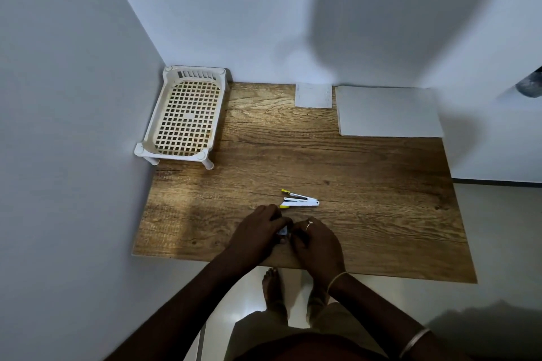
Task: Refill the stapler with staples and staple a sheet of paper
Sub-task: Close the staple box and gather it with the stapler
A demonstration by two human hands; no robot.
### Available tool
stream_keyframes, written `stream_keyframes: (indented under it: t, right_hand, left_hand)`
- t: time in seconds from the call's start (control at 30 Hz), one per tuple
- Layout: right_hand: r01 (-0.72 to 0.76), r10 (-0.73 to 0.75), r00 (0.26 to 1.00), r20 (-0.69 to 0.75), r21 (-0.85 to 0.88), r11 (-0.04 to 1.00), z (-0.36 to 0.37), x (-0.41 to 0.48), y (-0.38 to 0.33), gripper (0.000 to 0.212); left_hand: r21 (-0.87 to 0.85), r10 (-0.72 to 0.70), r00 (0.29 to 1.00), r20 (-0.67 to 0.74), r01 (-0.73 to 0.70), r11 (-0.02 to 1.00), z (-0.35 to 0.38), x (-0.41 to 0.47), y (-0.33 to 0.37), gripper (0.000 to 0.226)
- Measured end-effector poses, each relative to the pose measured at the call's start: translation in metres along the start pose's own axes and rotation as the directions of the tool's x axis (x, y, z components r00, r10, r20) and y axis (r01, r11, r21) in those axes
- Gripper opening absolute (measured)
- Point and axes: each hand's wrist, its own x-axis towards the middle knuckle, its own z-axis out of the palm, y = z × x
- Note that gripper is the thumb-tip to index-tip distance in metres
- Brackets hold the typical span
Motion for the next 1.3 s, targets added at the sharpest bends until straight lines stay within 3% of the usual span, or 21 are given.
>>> stream_keyframes:
  t: [0.37,0.83,1.0,1.17,1.3]
  right_hand:
    - [-0.031,0.031,0.999,-0.018,-0.038,0.999,0.004,-0.01,-0.001,0.01]
    - [-0.15,0.144,0.987,0.074,0.1,0.984,0.001,-0.001,-0.002,0.013]
    - [-0.274,0.308,0.951,-0.025,0.395,0.877,-0.001,-0.004,0.0,0.018]
    - [-0.358,0.355,0.931,0.088,0.417,0.836,-0.003,0.003,0.004,0.016]
    - [-0.422,0.382,0.904,0.19,0.534,0.732,-0.004,0.01,0.005,0.013]
  left_hand:
    - [0.075,-0.009,0.999,0.051,0.005,0.997,-0.004,0.003,0.008,0.033]
    - [0.095,0.013,0.998,0.063,-0.019,0.995,-0.007,0.004,0.011,0.033]
    - [0.042,-0.003,0.999,0.038,0.001,0.999,0.001,0.003,0.006,0.046]
    - [-0.039,-0.042,0.999,0.014,0.042,0.998,0.006,-0.002,0.006,0.067]
    - [-0.085,-0.094,0.996,-0.005,0.093,0.992,0.009,-0.003,0.005,0.066]
